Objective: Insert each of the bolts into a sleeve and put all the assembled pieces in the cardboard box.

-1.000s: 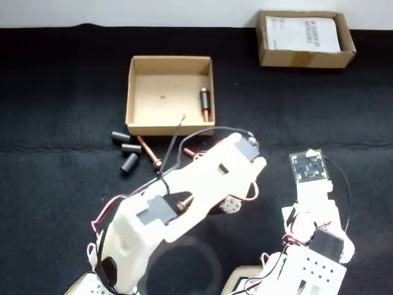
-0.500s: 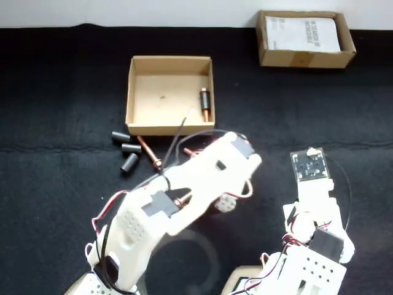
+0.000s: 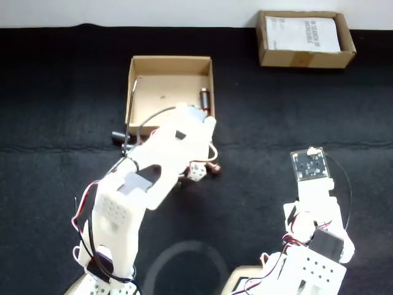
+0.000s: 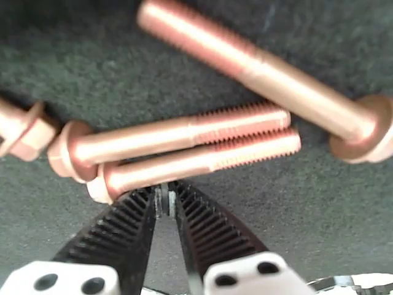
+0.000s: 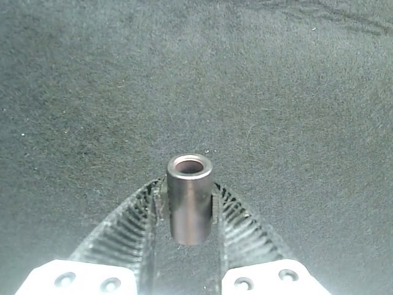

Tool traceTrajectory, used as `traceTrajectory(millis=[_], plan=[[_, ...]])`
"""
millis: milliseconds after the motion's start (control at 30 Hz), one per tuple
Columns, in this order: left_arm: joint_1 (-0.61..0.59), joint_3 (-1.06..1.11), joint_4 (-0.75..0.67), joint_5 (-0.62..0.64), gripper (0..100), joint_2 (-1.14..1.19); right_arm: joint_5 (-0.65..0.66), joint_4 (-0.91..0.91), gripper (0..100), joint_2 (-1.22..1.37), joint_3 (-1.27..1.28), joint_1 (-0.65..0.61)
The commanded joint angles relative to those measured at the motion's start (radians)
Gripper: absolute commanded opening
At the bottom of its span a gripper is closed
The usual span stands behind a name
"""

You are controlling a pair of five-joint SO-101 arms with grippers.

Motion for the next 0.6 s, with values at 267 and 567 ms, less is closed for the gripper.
traceTrajectory(millis=[267,567], plan=[[-0.028,-0.329,0.123,0.292,1,-0.048,0.003,-0.050,0.7,-0.008,-0.015,-0.145],[-0.027,-0.458,0.219,0.485,1,-0.050,-0.026,-0.061,0.7,-0.008,-0.015,-0.194]])
